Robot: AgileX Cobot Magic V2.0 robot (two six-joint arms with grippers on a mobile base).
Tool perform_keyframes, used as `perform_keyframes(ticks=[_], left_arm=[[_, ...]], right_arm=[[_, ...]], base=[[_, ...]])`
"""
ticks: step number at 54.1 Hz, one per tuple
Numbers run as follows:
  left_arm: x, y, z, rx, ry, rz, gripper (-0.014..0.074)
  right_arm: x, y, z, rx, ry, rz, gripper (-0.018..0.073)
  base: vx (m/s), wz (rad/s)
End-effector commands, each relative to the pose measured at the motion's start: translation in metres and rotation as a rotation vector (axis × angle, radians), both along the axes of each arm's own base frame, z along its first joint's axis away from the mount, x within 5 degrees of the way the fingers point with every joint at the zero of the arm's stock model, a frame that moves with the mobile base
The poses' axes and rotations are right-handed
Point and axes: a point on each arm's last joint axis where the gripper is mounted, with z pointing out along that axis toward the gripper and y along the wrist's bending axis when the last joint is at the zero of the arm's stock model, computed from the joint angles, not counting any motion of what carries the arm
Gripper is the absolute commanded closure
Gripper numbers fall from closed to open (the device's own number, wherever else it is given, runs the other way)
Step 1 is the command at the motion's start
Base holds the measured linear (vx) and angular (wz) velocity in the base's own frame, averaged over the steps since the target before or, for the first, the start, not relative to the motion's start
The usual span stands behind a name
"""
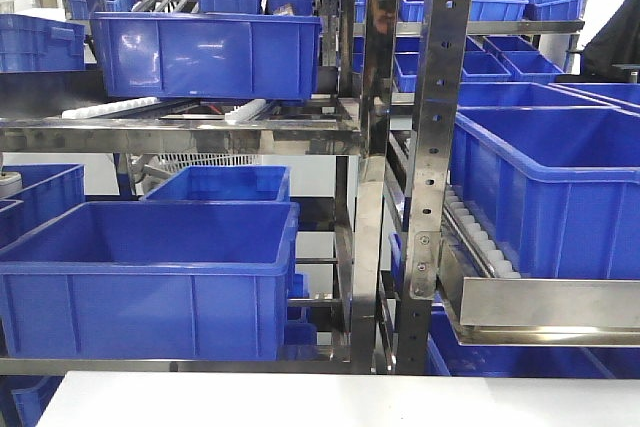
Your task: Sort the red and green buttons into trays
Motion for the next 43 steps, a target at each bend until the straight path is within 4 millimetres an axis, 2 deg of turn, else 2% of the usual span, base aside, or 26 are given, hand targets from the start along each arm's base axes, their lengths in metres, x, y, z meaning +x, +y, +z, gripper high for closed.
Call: perform_keyframes(ticks=[1,7,13,28,35,43], left_arm=[[-0.012,0.001,0.040,0.017,-0.126,0.007,0.0603],[-0.011,0.001,0.064,0.123,-0.079,0.038,0.0603],[-0.002,0.000,0.077,0.154,-0.034,0.045,0.0603],[0.031,-0.002,0.058,0.165,0.229,0.029,0.0562],[0.043,-0.002,0.050,0.173,0.317,0.024,0.0470],[0.054,-0.003,0.044,0.177,0.377,0.019,0.0279]], right_arm=[[-0.009,0.000,0.043,-0.015,-0.095,-0.009,0.0568],[-0.007,-0.001,0.066,-0.009,-0.039,-0.022,0.0568],[0.002,-0.002,0.074,-0.005,0.013,-0.025,0.0568],[0.030,-0.004,0.064,0.004,0.175,-0.025,0.0529],[0.041,-0.005,0.058,0.007,0.239,-0.025,0.0463],[0.050,-0.005,0.053,0.016,0.293,-0.024,0.0321]], base=[[0.00,0.00],[0.00,0.00],[0.00,0.00],[0.00,0.00],[0.00,0.00],[0.00,0.00]])
